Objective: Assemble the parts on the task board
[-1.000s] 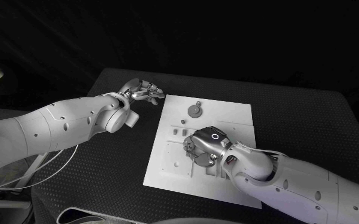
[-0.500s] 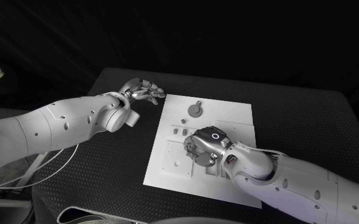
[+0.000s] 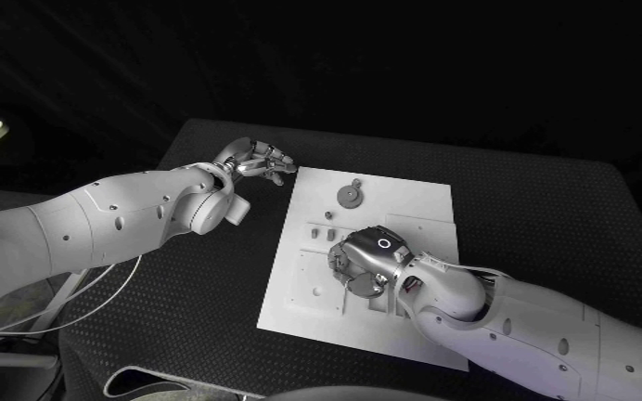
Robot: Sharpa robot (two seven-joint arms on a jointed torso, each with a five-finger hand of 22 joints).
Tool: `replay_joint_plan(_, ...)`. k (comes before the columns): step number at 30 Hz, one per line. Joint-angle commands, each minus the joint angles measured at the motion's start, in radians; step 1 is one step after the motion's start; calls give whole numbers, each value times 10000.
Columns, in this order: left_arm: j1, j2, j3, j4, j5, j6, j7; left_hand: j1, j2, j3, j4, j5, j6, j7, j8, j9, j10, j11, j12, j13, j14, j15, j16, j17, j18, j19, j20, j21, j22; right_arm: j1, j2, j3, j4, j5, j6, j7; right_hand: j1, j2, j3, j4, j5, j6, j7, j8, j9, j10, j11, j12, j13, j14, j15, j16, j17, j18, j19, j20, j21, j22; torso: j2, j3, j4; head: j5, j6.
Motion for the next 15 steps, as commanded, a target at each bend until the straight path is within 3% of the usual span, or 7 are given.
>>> replay_joint_plan(1,8,0,8,32,35,71,110,24,90,-66,-5,-12,-80,-5,-8,-17,-53,19,-47,17,64,21,-45,15,0,42,-4,25,-11,-39,9,-59,-36,63,417,51,59,35,67,8,40,71,-26,46,19,89,22,-11,-5,-21,-46,9,14,267,19,-49,0,76,-3,-4,5,8,-11)
replay_joint_plan(9,9,-9,8,38,35,57,118,24,90,-67,-4,-12,-80,-5,-8,-18,-53,19,-47,17,66,21,-48,18,-1,43,-5,25,-14,-38,58,-160,-188,670,424,401,-47,41,49,15,38,-175,72,-102,5,-149,118,-191,-32,-78,48,-13,19,267,-40,-14,-55,74,0,0,-10,29,-20)
replay_joint_plan(15,9,-15,8,34,35,50,118,24,89,-68,-3,-12,-80,-5,-7,-19,-53,19,-46,18,67,20,-50,21,-1,45,-5,25,-16,-37,-21,-164,-207,844,381,446,-382,-517,-81,100,37,-850,347,-498,-121,-533,330,-444,-97,-106,258,105,92,267,-40,31,-23,128,-9,3,0,34,-34)
